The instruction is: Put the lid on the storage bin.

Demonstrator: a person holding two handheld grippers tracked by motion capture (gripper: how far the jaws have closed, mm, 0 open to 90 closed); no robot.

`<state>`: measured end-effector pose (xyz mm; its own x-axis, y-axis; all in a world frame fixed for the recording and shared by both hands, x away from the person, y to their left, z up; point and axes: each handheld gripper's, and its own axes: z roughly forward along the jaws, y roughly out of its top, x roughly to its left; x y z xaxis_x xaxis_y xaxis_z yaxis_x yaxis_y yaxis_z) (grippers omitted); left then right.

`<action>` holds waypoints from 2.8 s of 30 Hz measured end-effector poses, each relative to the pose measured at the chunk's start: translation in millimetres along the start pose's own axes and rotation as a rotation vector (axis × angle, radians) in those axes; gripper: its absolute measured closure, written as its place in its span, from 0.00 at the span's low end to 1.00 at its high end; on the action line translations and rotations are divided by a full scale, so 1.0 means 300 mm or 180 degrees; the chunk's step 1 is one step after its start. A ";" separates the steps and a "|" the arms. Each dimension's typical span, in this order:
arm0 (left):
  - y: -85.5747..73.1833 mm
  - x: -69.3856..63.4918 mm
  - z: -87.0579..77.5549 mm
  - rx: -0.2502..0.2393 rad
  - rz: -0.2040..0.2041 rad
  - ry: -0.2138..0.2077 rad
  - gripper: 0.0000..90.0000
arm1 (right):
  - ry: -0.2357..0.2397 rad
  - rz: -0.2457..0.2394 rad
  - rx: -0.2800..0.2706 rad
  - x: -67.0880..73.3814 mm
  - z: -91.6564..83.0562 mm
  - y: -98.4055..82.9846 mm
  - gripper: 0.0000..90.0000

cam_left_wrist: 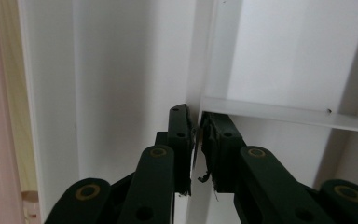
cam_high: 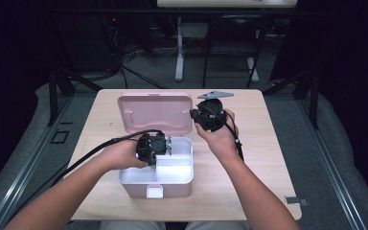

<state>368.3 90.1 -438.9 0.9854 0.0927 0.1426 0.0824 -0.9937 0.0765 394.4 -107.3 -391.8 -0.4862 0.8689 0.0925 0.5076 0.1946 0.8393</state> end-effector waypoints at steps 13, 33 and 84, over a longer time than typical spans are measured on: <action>-0.191 -0.042 -0.132 -0.0512 -0.0438 0.0152 0.82 | 0.0028 0.0042 0.0016 -0.003 0.000 0.002 0.97; -0.531 -0.050 -0.116 -0.1884 -0.1677 0.0519 0.77 | 0.0028 0.0046 -0.0004 0.002 -0.007 -0.004 0.97; -0.467 0.145 -0.214 -0.3183 -0.2613 0.1432 0.79 | 0.0061 0.0060 -0.0184 0.002 -0.010 -0.031 0.97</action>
<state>390.0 237.6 -380.0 0.5571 0.8305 0.0019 0.2832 -0.1921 0.9396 387.2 -109.9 -398.0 -0.4908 0.8632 0.1182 0.4750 0.1514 0.8668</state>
